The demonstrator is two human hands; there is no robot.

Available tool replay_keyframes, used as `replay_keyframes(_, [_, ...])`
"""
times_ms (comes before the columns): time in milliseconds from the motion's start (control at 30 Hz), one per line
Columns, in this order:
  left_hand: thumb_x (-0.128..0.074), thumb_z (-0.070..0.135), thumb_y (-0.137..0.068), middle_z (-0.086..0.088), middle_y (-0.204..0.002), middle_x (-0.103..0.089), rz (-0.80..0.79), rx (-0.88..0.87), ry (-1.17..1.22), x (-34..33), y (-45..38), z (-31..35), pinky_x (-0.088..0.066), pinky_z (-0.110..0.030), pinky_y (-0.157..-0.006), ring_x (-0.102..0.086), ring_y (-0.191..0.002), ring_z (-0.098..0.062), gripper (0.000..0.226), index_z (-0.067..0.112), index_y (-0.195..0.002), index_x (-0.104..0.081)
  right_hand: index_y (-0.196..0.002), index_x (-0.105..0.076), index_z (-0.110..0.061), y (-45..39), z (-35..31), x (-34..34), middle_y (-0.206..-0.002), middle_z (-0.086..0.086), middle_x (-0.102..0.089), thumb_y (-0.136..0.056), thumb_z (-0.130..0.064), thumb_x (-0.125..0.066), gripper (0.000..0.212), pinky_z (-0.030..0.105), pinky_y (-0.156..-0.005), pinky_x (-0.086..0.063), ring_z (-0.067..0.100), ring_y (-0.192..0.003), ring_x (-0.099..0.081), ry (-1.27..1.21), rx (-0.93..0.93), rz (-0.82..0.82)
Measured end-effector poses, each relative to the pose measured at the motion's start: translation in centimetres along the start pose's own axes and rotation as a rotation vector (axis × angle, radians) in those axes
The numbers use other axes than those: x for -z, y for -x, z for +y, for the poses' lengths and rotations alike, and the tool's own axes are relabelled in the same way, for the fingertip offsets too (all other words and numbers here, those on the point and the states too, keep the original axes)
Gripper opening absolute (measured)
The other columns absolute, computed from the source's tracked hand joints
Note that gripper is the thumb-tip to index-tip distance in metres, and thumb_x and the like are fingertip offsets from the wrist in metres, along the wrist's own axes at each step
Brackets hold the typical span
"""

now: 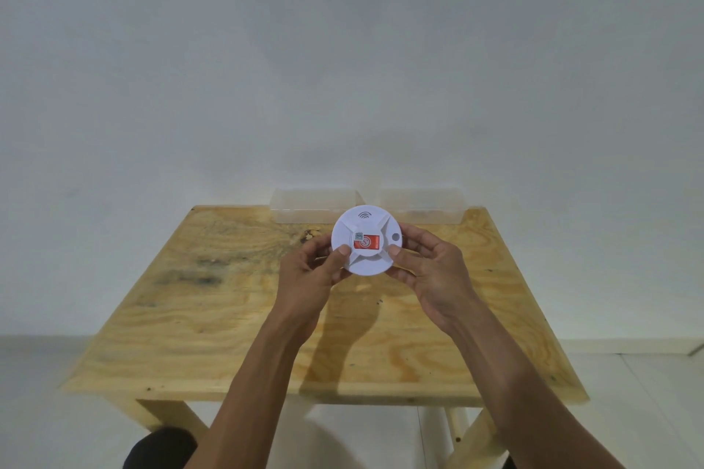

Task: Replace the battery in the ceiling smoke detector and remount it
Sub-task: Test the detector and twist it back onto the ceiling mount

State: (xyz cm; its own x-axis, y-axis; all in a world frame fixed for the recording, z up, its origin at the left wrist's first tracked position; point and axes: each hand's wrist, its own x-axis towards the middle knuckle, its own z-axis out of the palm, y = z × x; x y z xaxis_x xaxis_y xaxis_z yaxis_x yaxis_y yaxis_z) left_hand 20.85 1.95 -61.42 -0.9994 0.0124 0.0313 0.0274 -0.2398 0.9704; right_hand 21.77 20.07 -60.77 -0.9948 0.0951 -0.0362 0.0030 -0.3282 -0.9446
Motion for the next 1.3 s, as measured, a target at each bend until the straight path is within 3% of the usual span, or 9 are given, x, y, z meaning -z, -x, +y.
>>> replay_keyframes(300, [-0.066, 0.004, -0.093, -0.006, -0.105, -0.078, 0.000, -0.008, -0.009, 0.0, -0.1, 0.4, -0.060, -0.027, -0.076, -0.075, -0.098, -0.024, 0.024, 0.010, -0.115, -0.071, -0.119, -0.067, -0.005, -0.3, -0.2, -0.2, -0.110, 0.014, -0.074, -0.084, 0.007, -0.069, 0.037, 0.041, -0.082, -0.059, 0.029, -0.097, -0.074, 0.003, -0.002, -0.013])
replay_keyframes(500, [-0.068, 0.006, -0.092, -0.010, -0.108, -0.077, 0.015, 0.024, -0.037, 0.2, -1.8, 0.0, -0.060, -0.039, -0.088, -0.073, -0.103, -0.028, 0.026, 0.007, -0.118, -0.070, -0.120, -0.067, -0.006, -2.0, -0.1, -0.1, -0.113, 0.015, -0.073, -0.084, 0.005, -0.070, 0.038, 0.045, -0.086, -0.059, 0.030, -0.100, -0.073, 0.009, -0.019, -0.005])
replay_keyframes(700, [-0.069, 0.007, -0.091, -0.010, -0.104, -0.078, 0.030, 0.034, -0.067, 0.2, -5.0, 0.3, -0.060, -0.031, -0.080, -0.074, -0.097, -0.024, 0.027, 0.007, -0.118, -0.070, -0.126, -0.064, -0.008, -5.4, -0.2, -0.5, -0.113, 0.013, -0.073, -0.085, 0.003, -0.071, 0.043, 0.049, -0.089, -0.058, 0.030, -0.102, -0.072, 0.053, -0.008, 0.004])
replay_keyframes(800, [-0.069, 0.007, -0.091, -0.011, -0.103, -0.078, 0.031, 0.033, -0.097, 0.0, -6.3, 1.8, -0.060, -0.035, -0.082, -0.074, -0.095, -0.024, 0.027, 0.008, -0.118, -0.070, -0.128, -0.063, -0.012, -6.5, -1.5, -1.4, -0.114, 0.014, -0.072, -0.086, 0.003, -0.070, 0.045, 0.048, -0.087, -0.060, 0.029, -0.101, -0.073, 0.084, 0.000, 0.013])
replay_keyframes(867, [-0.070, 0.006, -0.091, -0.009, -0.098, -0.078, 0.039, 0.022, -0.106, -0.3, -6.8, 3.7, -0.060, -0.035, -0.079, -0.073, -0.085, -0.018, 0.027, 0.010, -0.117, -0.071, -0.129, -0.063, -0.014, -6.9, -3.2, -2.2, -0.113, 0.015, -0.071, -0.087, 0.003, -0.070, 0.046, 0.045, -0.085, -0.061, 0.027, -0.098, -0.074, 0.100, 0.009, 0.013])
replay_keyframes(1000, [-0.069, 0.002, -0.090, -0.004, -0.084, -0.072, 0.055, 0.015, -0.105, -2.0, -7.0, 9.4, -0.056, -0.023, -0.062, -0.066, -0.063, -0.005, 0.029, 0.010, -0.118, -0.070, -0.129, -0.063, -0.016, -6.9, -8.6, -4.1, -0.113, 0.014, -0.071, -0.087, 0.002, -0.070, 0.045, 0.040, -0.081, -0.062, 0.024, -0.097, -0.074, 0.113, 0.014, 0.004])
replay_keyframes(1067, [-0.070, 0.003, -0.090, -0.010, -0.086, -0.072, 0.062, 0.012, -0.107, -3.1, -7.0, 13.0, -0.057, -0.026, -0.063, -0.069, -0.066, -0.009, 0.030, 0.013, -0.118, -0.070, -0.128, -0.064, -0.017, -6.7, -12.2, -5.1, -0.112, 0.013, -0.072, -0.088, 0.002, -0.069, 0.044, 0.041, -0.082, -0.062, 0.024, -0.096, -0.074, 0.131, 0.021, 0.001])
replay_keyframes(1167, [-0.075, 0.010, -0.088, -0.015, -0.094, -0.075, 0.055, -0.024, -0.148, -4.8, -7.0, 18.9, -0.059, -0.036, -0.076, -0.072, -0.079, -0.019, 0.032, 0.022, -0.118, -0.071, -0.127, -0.064, -0.017, -6.5, -18.2, -6.5, -0.112, 0.011, -0.072, -0.088, 0.000, -0.070, 0.043, 0.041, -0.082, -0.062, 0.023, -0.096, -0.074, 0.181, 0.064, -0.002])
replay_keyframes(1300, [-0.073, 0.007, -0.088, -0.012, -0.092, -0.076, 0.067, -0.088, -0.189, -7.7, -7.2, 26.1, -0.062, -0.033, -0.078, -0.075, -0.086, -0.026, 0.035, 0.021, -0.120, -0.069, -0.127, -0.065, -0.020, -6.3, -25.6, -7.6, -0.112, 0.009, -0.072, -0.088, -0.005, -0.072, 0.042, 0.042, -0.083, -0.062, 0.023, -0.096, -0.074, 0.262, 0.138, -0.011])
